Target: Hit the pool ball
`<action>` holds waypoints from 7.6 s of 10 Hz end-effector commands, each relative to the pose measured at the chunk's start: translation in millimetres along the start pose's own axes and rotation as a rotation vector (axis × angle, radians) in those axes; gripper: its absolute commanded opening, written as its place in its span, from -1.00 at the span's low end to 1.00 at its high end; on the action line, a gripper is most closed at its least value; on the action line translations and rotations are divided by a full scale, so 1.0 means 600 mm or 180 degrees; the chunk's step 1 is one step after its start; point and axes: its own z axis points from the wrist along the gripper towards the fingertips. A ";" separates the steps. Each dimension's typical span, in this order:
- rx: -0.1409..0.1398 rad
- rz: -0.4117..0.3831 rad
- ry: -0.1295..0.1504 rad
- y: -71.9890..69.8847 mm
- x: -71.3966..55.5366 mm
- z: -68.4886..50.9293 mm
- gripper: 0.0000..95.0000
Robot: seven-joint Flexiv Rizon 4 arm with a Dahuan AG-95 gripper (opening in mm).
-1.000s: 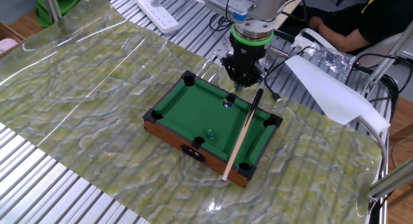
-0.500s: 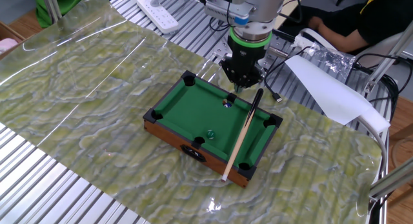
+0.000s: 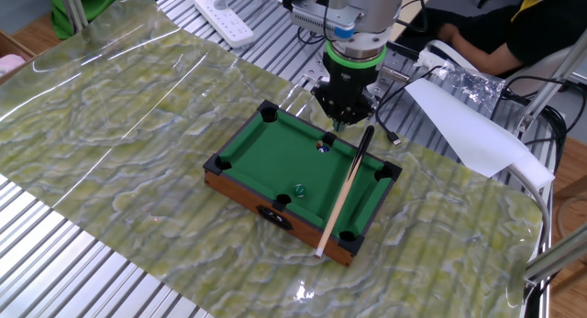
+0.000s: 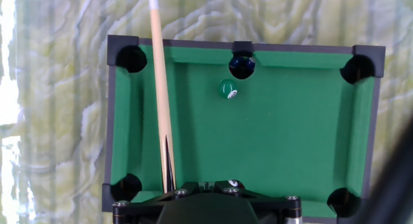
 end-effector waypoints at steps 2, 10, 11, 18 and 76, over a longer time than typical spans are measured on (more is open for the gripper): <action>0.0002 -0.0028 -0.0003 0.000 -0.001 0.002 -1.00; 0.0008 -0.0301 0.0017 0.043 0.010 -0.011 -1.00; 0.0019 -0.0341 0.0016 0.051 0.017 -0.009 -1.00; 0.0058 -0.0475 0.0004 0.082 0.066 0.005 -1.00; 0.0174 -0.0338 -0.0052 0.097 0.065 0.088 -0.20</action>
